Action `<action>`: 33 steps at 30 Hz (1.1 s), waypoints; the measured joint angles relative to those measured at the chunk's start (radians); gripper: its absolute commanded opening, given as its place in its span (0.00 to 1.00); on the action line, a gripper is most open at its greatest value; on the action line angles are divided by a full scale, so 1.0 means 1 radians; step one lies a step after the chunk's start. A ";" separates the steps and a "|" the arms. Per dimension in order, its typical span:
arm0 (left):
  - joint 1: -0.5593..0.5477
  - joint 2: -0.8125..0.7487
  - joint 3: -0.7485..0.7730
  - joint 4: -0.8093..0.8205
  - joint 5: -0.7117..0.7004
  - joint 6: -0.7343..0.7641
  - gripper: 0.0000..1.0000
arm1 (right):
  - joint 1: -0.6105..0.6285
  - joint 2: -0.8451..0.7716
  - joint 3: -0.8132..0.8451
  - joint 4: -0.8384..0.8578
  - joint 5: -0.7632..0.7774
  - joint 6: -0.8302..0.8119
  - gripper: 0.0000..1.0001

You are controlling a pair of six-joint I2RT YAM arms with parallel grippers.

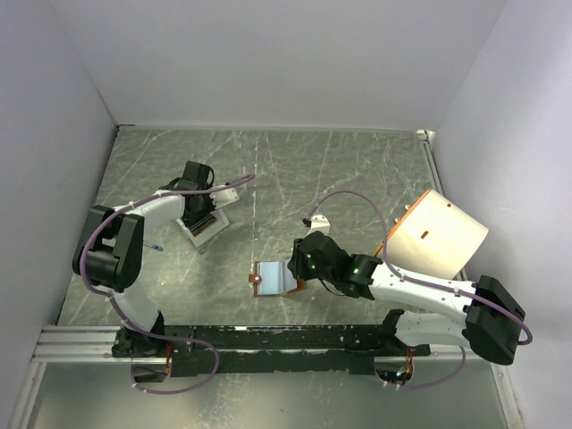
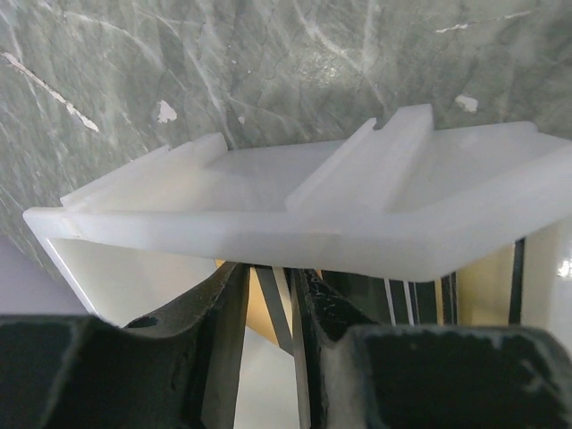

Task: Put the credit cards into the card holder
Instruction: Pick up the credit card from the storage box.

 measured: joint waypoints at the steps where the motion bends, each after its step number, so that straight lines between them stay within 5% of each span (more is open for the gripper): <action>1: -0.003 -0.004 -0.002 -0.003 0.001 -0.001 0.35 | 0.000 0.000 -0.001 0.001 0.000 0.000 0.29; 21: -0.042 -0.016 -0.016 -0.025 0.006 -0.024 0.38 | 0.000 -0.024 -0.026 0.009 0.000 0.000 0.29; 33: -0.060 -0.031 -0.016 -0.045 0.004 -0.035 0.23 | 0.000 -0.032 -0.035 0.009 0.000 0.001 0.29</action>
